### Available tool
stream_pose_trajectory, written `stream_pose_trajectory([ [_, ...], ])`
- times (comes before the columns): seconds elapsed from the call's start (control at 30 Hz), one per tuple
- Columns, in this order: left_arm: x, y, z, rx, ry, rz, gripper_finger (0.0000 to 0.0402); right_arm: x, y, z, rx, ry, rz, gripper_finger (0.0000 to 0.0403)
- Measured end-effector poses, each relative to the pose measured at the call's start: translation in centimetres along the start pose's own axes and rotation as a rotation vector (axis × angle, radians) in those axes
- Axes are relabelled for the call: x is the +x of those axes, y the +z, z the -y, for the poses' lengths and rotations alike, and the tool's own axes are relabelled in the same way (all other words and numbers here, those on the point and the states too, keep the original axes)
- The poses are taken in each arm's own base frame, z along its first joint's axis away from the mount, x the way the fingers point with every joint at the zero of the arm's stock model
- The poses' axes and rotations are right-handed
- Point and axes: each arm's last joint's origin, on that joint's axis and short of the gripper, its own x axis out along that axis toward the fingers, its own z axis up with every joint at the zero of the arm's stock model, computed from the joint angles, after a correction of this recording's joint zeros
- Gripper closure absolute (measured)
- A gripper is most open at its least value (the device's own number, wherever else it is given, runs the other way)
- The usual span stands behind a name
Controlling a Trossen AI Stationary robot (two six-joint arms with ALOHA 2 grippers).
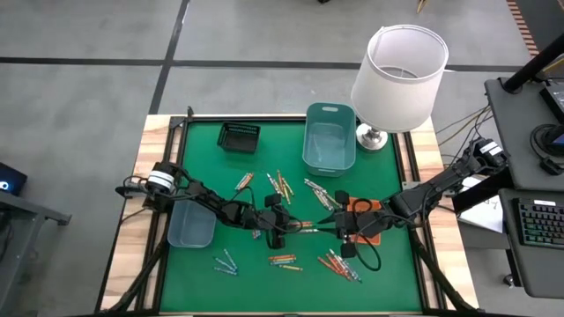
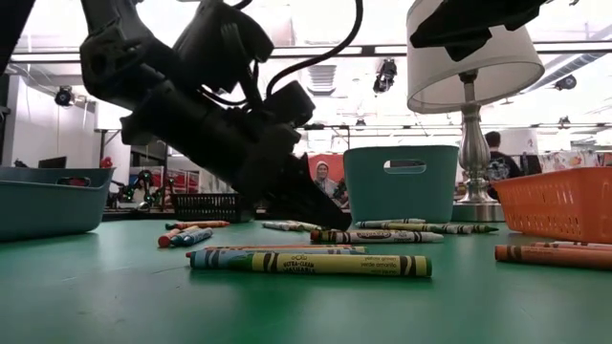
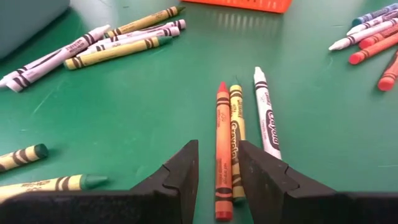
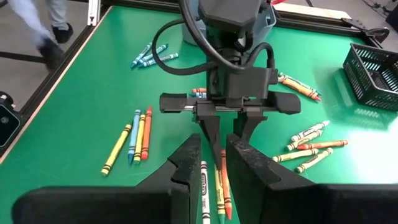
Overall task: Sort crayons
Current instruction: Put the orange crayon into the blue bin
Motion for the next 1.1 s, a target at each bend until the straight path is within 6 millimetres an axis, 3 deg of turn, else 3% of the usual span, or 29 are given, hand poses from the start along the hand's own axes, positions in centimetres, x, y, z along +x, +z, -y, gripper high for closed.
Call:
stream_pose_trajectory([
  [0.8, 0.3, -0.3, -1.2, 0.062, 0.039, -0.046, 0.0308, 0.0, 0.0, 0.0, 0.001, 0.0, 0.0, 0.0338],
  [1.1, 0.3, -0.4, -1.4, 0.077, 0.04, -0.069, 0.037, 0.0, 0.0, 0.0, 0.006, 0.0, 0.0, 0.034],
])
